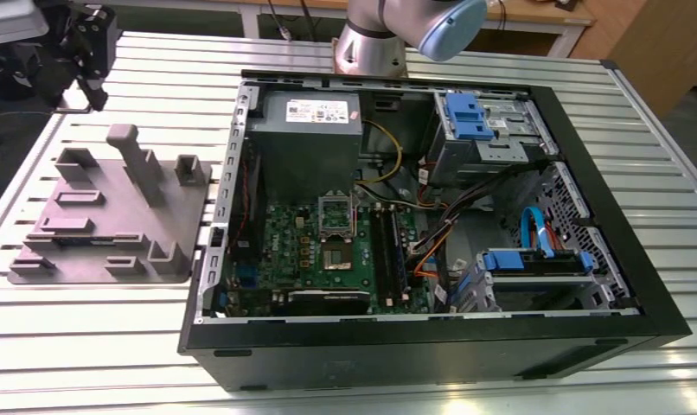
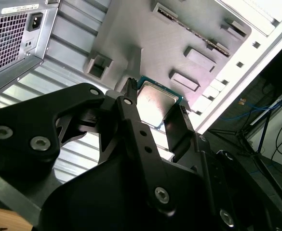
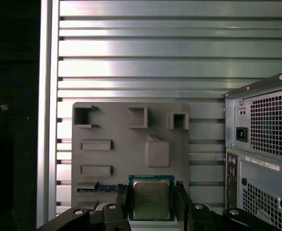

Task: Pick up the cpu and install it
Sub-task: 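Pick up the cpu and move it towards the insertion slot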

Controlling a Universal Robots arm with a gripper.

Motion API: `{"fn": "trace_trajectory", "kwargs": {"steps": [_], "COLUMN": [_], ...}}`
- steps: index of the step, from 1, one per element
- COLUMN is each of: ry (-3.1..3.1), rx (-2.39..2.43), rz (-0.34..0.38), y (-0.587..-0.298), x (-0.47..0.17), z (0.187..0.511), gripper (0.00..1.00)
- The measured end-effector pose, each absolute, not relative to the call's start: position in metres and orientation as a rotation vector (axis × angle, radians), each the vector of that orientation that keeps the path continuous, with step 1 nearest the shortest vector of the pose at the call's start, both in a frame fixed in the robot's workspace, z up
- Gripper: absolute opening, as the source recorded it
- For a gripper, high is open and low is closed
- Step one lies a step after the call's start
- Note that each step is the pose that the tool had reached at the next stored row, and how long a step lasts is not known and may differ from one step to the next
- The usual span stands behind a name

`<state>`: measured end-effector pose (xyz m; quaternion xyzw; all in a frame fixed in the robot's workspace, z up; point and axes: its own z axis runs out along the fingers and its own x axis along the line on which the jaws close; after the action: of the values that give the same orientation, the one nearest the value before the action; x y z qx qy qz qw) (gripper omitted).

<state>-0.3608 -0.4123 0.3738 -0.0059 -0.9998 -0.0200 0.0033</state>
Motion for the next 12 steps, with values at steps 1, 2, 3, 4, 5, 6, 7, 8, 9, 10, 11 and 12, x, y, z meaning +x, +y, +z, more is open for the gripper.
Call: {"fn": "trace_trajectory", "kwargs": {"steps": [1,2,3,4,5,6,7,8,9,10,11,12], "ry": [-3.134,-3.134,-3.134,-3.134,-3.134,-3.134,-3.134,-3.134,-3.134,-3.134,-3.134,-3.134], "rx": [-0.018,-0.018,-0.018,-0.018,-0.018,-0.018,-0.018,-0.018,-0.018,-0.018,-0.018,-0.018], "rz": [-0.063,-0.063,-0.063,-0.063,-0.063,-0.063,-0.063,-0.063,-0.063,-0.063,-0.063,-0.063], "y": [-0.4123,-0.4123,-0.4123,-0.4123,-0.4123,-0.4123,-0.4123,-0.4123,-0.4123,-0.4123,-0.4123,-0.4123], "x": [-0.3606,-0.3604,-0.3602,-0.3600,-0.3598,-0.3596,-0.3594,-0.3592,-0.3590,-0.3588,-0.3586,-0.3584], "z": [0.3738,0.3738,0.3738,0.3738,0.3738,0.3738,0.3738,0.3738,0.3738,0.3738,0.3738,0.3737], "gripper": [0.47,0.47,0.47,0.47,0.47,0.47,0.47,0.47,0.47,0.47,0.47,0.47]}}
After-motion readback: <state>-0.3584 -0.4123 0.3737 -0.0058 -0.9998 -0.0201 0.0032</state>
